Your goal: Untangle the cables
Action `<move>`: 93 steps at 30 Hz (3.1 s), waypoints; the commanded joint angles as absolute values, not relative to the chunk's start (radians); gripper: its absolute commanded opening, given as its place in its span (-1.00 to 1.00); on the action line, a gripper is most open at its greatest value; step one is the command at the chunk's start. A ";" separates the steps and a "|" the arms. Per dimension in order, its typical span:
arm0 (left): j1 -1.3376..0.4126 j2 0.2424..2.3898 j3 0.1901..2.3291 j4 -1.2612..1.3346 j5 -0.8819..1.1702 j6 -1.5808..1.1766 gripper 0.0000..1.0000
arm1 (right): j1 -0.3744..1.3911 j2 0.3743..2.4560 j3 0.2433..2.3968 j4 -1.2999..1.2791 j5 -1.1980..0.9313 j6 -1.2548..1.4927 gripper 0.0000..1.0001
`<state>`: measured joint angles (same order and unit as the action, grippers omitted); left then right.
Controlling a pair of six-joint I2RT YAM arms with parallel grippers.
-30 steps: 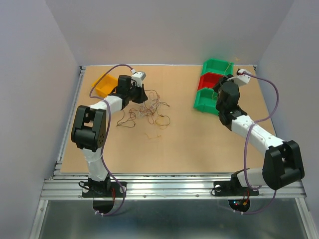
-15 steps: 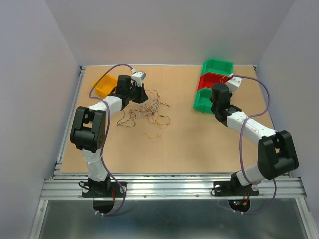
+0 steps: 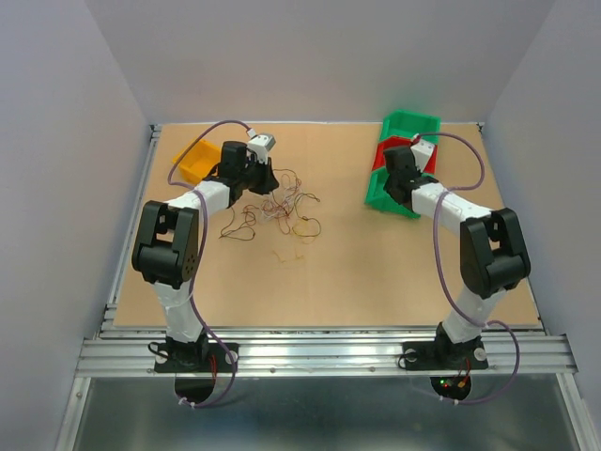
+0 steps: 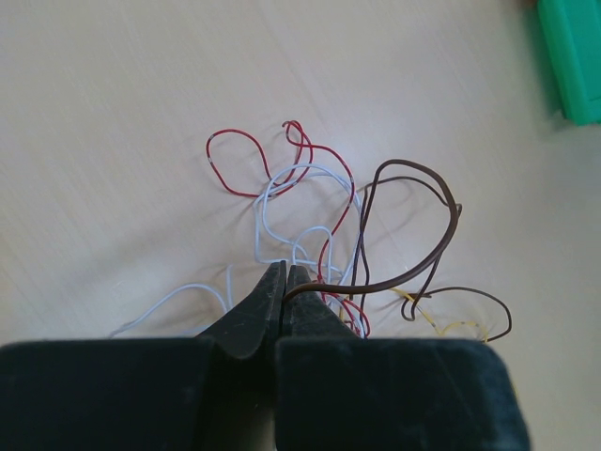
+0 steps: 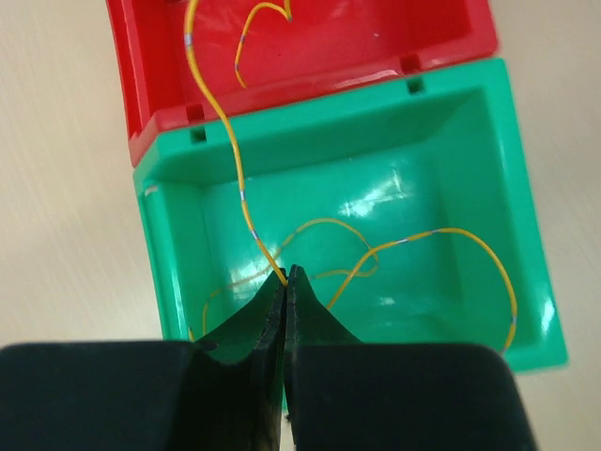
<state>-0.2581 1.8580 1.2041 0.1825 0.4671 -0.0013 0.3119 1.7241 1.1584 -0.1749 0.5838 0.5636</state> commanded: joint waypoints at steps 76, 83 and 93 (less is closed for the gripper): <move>-0.341 1.736 1.163 0.209 0.390 0.086 -1.00 | 0.219 1.856 1.389 0.049 0.549 0.347 -0.99; -0.342 1.721 1.154 0.213 0.396 0.091 -1.00 | 0.244 1.678 1.099 0.283 0.477 0.295 -0.99; -0.344 1.712 1.149 0.216 0.396 0.092 -1.00 | 0.245 1.536 0.911 0.344 0.428 0.299 -0.99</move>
